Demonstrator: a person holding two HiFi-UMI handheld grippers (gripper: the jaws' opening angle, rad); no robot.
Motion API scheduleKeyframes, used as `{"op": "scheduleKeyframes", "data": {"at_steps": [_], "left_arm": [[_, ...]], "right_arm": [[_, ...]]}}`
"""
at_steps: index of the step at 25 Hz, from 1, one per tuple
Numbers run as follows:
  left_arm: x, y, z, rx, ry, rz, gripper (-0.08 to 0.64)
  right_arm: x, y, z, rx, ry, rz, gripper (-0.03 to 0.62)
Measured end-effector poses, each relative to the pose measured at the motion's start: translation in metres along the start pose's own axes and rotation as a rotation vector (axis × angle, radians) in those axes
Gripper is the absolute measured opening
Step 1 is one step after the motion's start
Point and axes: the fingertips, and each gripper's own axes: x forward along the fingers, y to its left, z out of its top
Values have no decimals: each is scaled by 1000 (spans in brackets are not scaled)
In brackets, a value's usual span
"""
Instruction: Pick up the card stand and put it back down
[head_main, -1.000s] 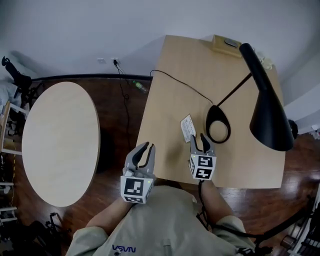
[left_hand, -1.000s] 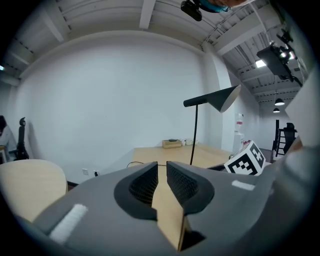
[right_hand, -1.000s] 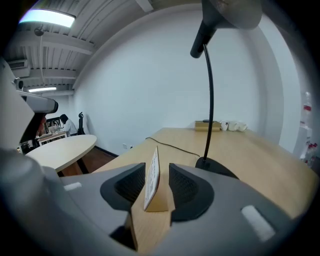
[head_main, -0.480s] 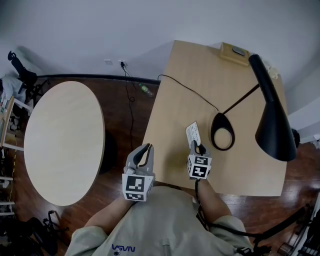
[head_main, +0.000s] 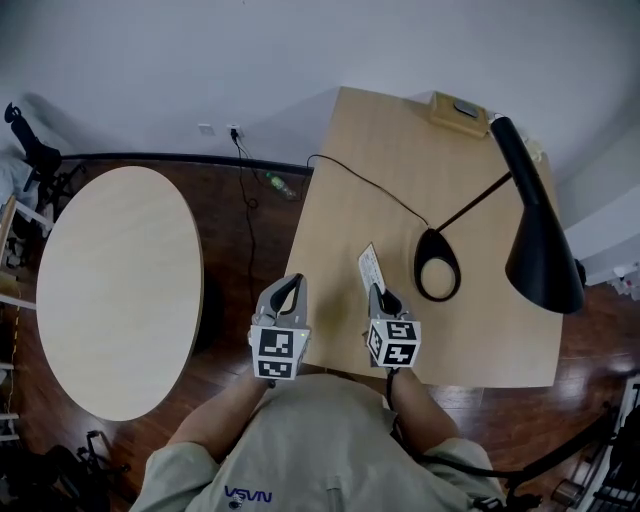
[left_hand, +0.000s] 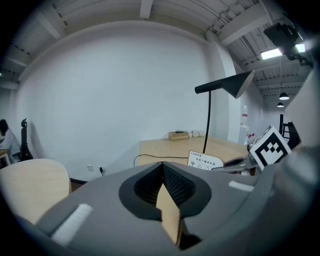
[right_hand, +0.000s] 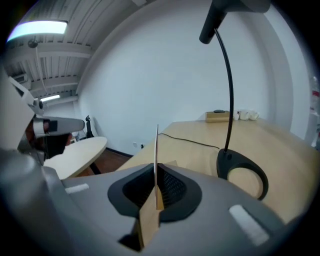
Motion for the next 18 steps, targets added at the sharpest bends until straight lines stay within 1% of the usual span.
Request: {"op": "scheduleKeyframes", "data": {"at_steps": [4, 7, 10, 14, 18], "left_arm": [[-12, 8, 26, -27, -68, 8, 8], [-28, 15, 52, -32, -134, 15, 8], [-50, 25, 76, -39, -182, 47, 8], [-88, 35, 103, -65, -216, 70, 8], [-115, 42, 108, -71, -229, 105, 6]], "right_arm": [[-38, 23, 55, 21, -109, 34, 15], [-64, 40, 97, -7, -188, 46, 15], [-85, 59, 131, -31, -241, 68, 15], [-109, 95, 163, -65, -292, 107, 15], [-122, 135, 174, -105, -320, 169, 15]]}}
